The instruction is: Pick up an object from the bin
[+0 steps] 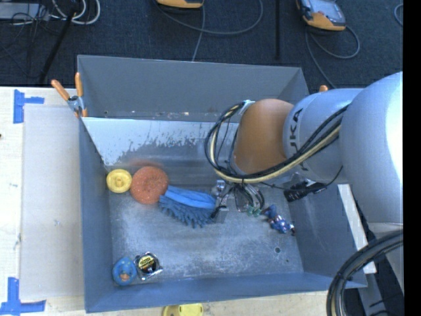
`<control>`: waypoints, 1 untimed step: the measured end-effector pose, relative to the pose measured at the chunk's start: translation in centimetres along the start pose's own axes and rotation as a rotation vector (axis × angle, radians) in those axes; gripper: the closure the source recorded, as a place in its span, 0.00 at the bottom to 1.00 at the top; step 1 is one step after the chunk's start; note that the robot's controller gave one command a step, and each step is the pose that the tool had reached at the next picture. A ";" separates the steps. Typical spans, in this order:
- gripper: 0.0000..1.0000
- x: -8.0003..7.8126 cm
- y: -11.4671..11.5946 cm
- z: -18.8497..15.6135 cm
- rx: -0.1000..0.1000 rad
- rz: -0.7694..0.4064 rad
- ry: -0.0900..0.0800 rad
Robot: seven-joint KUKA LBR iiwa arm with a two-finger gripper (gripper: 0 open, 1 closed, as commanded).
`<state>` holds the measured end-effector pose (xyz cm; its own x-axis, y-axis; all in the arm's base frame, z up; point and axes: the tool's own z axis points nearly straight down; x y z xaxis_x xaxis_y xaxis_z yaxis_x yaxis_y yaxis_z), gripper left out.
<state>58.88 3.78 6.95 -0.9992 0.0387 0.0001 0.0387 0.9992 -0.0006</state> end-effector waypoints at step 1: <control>1.00 0.0 0.0 0.0 0.000 0.000 0.000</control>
Offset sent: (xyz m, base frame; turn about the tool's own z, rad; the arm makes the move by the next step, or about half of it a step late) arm 0.0114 0.0011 0.1372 -0.0440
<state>58.88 3.77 6.95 -0.9993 0.0384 0.0002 0.0384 0.9993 -0.0006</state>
